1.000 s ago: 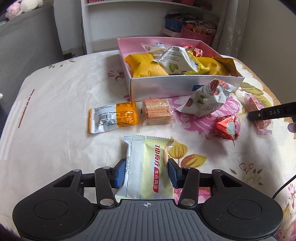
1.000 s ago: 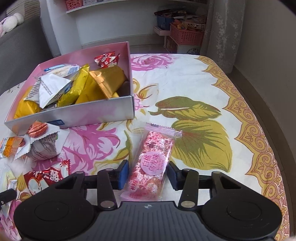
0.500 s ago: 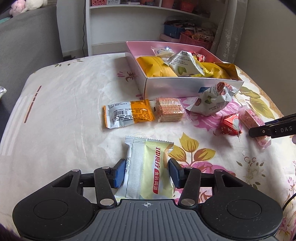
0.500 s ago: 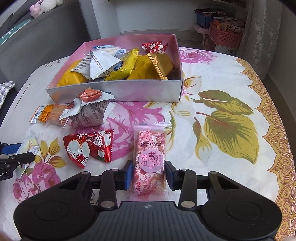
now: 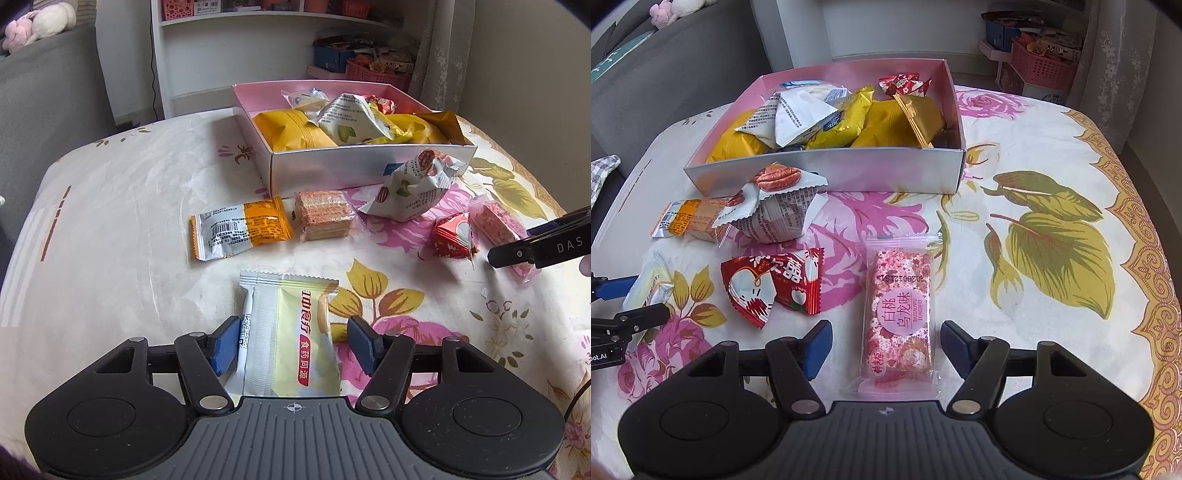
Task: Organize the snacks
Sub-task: 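Carry both snacks over the box and open both grippers to drop them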
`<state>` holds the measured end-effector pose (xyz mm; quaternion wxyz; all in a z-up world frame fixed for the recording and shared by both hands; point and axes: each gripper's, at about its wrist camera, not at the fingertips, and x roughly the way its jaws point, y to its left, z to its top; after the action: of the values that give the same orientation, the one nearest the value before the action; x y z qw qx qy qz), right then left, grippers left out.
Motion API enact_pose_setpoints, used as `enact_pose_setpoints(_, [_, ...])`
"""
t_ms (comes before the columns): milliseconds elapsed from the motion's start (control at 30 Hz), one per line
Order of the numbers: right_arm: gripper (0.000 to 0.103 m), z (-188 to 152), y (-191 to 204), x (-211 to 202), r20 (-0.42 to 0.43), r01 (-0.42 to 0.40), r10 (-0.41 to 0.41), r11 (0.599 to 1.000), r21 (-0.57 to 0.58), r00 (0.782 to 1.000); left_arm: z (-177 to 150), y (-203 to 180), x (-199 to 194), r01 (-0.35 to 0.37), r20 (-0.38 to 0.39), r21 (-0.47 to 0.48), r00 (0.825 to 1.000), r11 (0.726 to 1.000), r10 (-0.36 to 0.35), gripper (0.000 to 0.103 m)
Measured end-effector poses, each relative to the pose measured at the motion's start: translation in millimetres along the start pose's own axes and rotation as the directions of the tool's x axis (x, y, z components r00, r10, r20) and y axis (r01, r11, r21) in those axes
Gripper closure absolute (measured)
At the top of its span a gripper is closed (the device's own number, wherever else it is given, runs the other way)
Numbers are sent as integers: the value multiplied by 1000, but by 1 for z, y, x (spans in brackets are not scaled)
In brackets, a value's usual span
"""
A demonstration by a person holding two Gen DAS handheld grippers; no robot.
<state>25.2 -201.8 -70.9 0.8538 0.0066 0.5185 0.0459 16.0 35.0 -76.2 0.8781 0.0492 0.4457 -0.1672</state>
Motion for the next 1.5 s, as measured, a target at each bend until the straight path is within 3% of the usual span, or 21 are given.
enact_pose_setpoints(167, [46, 2, 1, 2, 4, 20, -20, 1000, 4, 1000, 0, -3, 0, -15, -11, 6, 1000, 1000, 15, 41])
enact_pose_setpoints(267, [54, 3, 3, 3, 8, 46, -46, 999, -2, 999, 1, -2, -1, -18, -15, 1, 1000, 1000, 18, 47])
enact_pose_setpoints(333, [64, 4, 3, 3, 12, 52, -52, 999, -6, 999, 1, -1, -1, -34, -17, 0, 999, 999, 34, 55])
enact_pose_setpoints(433, [77, 4, 4, 1, 13, 56, -55, 998, -9, 998, 1, 2, -3, -28, -22, -23, 999, 999, 28, 57])
enact_pose_setpoints(667, [78, 8, 3, -7, -6, 46, -46, 998, 45, 999, 5, 3, -9, 0, -24, -57, 1000, 998, -2, 59])
enact_pose_setpoints(1300, [78, 35, -14, -57, 168, -31, -2, 981, 193, 986, 53, -11, -33, -3, 134, -101, 991, 995, 16, 59])
enact_pose_setpoints(1500, [78, 46, -17, -59, 208, -87, 30, 959, 270, 978, 73, -15, -32, 12, 167, -181, 986, 983, 18, 59])
